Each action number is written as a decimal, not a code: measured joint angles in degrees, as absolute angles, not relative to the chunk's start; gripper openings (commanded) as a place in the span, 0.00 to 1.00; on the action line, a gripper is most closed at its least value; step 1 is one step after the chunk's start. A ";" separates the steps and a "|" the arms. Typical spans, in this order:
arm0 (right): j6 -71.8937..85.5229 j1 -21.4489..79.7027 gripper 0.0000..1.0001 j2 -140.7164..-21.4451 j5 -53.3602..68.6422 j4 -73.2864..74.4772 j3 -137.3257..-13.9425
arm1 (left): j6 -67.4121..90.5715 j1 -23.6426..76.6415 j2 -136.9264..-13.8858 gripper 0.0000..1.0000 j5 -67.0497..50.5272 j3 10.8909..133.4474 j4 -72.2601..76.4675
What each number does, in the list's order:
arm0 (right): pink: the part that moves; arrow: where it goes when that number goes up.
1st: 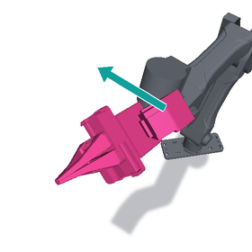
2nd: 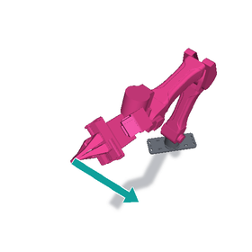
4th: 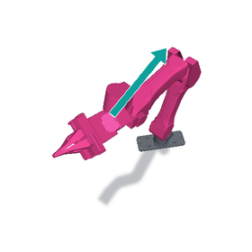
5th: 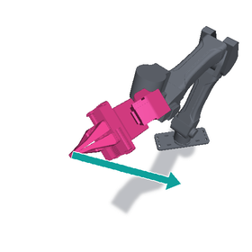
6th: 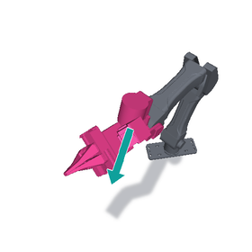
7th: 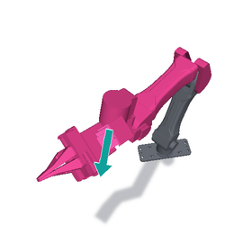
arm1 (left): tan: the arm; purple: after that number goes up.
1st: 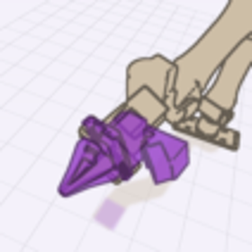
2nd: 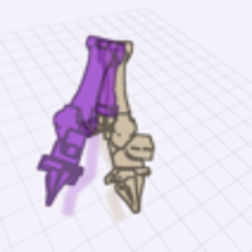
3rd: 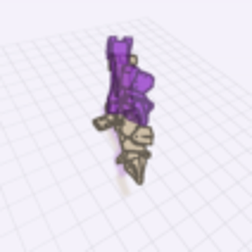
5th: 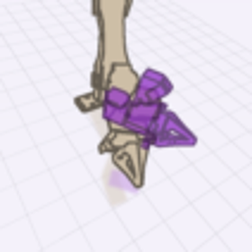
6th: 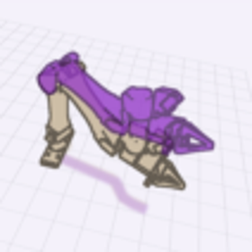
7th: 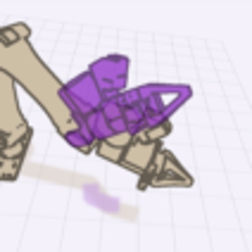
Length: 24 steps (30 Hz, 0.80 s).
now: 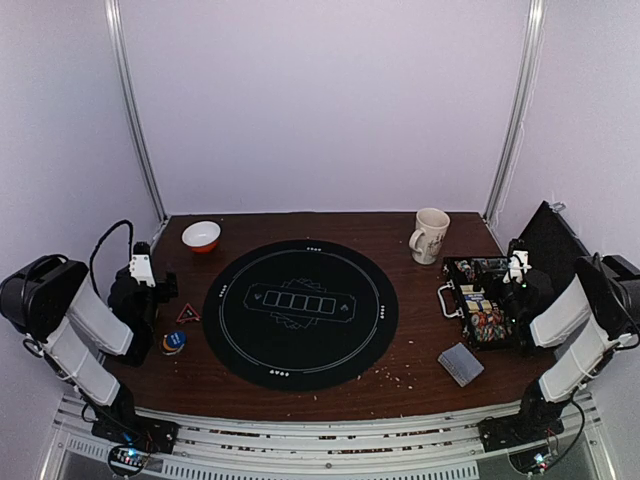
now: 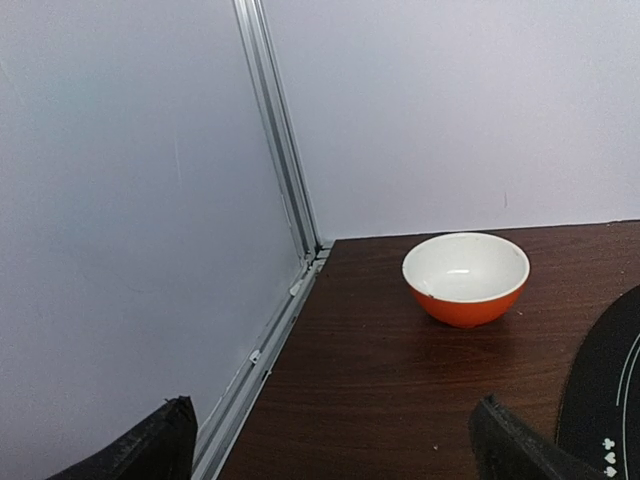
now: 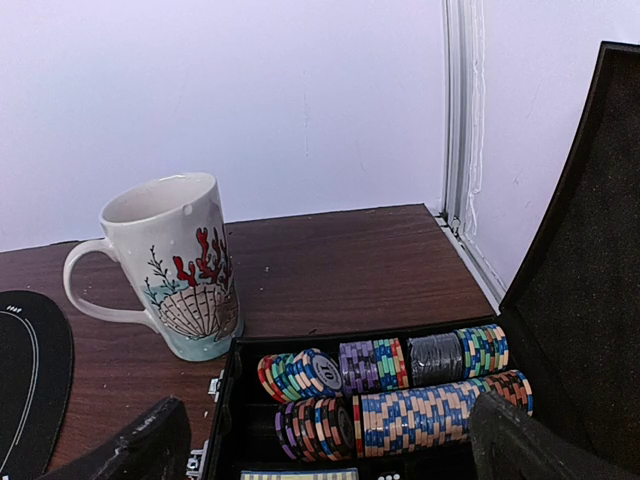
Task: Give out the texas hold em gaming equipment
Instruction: Adjust the face-down deck piles at the center of the board.
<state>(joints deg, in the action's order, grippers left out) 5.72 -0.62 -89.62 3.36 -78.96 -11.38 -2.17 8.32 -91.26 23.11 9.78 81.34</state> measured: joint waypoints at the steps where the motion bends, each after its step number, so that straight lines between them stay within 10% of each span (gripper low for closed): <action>1: 5.72 -0.62 1.00 -89.62 3.36 -78.96 -11.38 | -2.00 8.05 -91.26 0.98 22.90 9.82 80.95; 10: 5.76 -0.56 1.00 -88.73 3.18 -77.49 -11.46 | -1.80 8.84 -80.73 0.98 25.87 13.52 67.99; 24: 11.14 -0.36 1.00 -67.09 9.93 -40.16 -39.81 | 4.23 9.13 -59.53 0.98 22.92 51.86 23.64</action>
